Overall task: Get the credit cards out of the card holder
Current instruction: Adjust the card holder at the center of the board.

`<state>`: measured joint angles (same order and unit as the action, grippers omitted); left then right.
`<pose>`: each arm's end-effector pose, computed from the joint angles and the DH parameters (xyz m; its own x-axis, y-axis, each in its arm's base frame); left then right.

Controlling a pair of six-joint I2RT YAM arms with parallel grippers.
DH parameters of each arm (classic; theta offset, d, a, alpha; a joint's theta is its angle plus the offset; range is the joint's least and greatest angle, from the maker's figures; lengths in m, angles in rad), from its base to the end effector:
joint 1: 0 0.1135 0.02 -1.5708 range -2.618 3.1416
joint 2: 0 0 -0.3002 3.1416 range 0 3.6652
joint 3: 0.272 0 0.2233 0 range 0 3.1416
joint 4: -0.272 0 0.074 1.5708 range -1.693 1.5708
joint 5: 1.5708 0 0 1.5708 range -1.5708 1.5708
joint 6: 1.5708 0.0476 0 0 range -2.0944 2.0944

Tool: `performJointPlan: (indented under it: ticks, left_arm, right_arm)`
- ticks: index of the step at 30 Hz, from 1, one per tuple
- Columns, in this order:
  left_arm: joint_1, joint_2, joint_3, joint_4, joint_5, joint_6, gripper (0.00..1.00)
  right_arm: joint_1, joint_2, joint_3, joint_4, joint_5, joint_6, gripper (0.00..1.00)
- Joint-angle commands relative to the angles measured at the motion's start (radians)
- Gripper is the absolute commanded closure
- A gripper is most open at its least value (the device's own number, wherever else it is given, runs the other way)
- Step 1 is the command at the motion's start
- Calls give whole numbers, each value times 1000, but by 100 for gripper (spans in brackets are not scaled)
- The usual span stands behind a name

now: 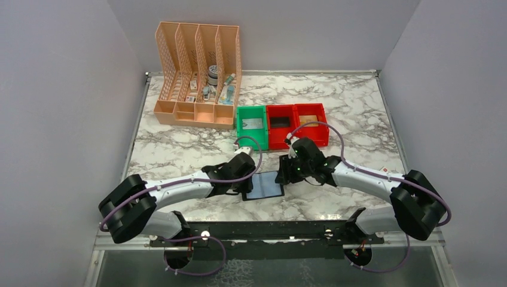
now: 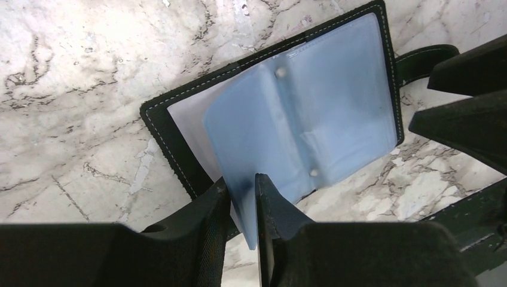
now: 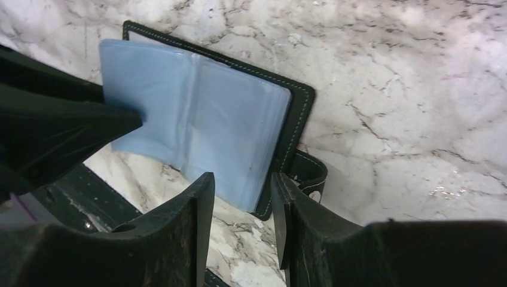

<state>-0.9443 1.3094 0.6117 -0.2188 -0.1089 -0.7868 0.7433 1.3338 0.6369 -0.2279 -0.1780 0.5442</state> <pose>0.1330 -0.1749 0.2150 -0.8713 0.0032 -0.4908 0.2118 0.9045 -0.3701 0.1605 0.1589 0.2168 -0.8884 -0.1245 -0.4418 -0.3326 0.8380 0.4326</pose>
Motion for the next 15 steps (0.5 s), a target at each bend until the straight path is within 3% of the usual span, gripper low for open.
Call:
performJointPlan:
  ticks: [1, 10, 15]
  left_arm:
    - [-7, 30, 26, -18, -40, 9, 79]
    - [-10, 70, 0, 6, -43, 4, 90]
    - [-15, 89, 0, 16, -38, 15, 96]
  right_arm:
    - [5, 16, 14, 38, -107, -10, 60]
    - [7, 135, -18, 87, -66, 17, 61]
    - [13, 121, -42, 124, -59, 37, 68]
